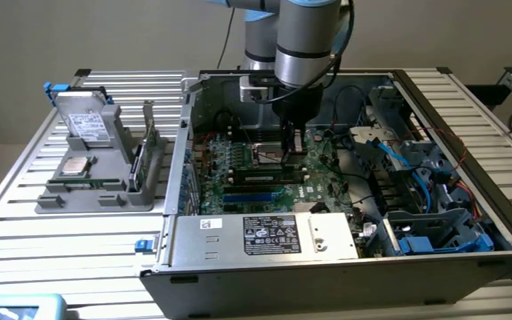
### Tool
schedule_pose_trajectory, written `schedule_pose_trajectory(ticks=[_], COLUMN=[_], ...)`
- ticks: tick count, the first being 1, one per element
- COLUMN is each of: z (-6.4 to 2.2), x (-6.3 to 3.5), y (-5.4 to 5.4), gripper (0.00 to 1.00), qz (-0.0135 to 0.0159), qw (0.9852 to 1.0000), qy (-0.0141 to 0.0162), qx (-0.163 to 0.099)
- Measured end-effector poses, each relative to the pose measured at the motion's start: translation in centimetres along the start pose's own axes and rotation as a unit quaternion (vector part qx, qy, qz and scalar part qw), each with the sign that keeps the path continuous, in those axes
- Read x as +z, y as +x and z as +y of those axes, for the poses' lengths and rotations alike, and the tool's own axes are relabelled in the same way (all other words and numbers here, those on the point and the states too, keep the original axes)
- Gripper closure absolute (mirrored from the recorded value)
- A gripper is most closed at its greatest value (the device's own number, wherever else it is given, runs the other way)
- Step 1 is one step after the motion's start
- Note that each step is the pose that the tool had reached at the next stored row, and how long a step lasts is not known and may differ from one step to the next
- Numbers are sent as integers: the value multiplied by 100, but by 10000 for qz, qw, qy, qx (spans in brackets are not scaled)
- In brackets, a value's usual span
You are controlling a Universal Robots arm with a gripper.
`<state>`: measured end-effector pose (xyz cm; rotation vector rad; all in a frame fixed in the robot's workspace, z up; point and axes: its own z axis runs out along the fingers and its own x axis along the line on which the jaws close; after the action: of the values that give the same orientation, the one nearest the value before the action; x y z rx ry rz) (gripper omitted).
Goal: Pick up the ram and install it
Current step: 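Insert the ram into the slot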
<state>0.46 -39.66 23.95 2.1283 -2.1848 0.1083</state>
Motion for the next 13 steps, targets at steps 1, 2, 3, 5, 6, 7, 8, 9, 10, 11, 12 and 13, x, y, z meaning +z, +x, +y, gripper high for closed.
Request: schedule_pose_trajectory(ticks=[1, 2, 3, 5, 6, 7, 8, 9, 10, 11, 12, 13], z=[-31, -59, -87, -132, -141, -142, -142, -142, -142, -142, -142, -143], x=[-9, -20, -34, -71, -87, -95, -96, -96, -96, -96, -96, -96], y=[2, 5, 7, 12, 13, 14, 14, 14, 14, 14, 14, 14], gripper=[74, 74, 74, 74, 74, 74, 74, 74, 74, 74, 74, 74], qz=[0, -1, 0, 0, 0, 0, 0, 0, -1, -1, -1, 0], qw=[10000, 10000, 10000, 10000, 10000, 10000, 10000, 10000, 10000, 10000, 10000, 10000], qy=[0, 0, -1, -3, -4, -3, -4, -3, -3, -3, -3, -3], qx=[0, 0, 0, 0, 0, -1, -3, -3, -3, -4, -4, -4])
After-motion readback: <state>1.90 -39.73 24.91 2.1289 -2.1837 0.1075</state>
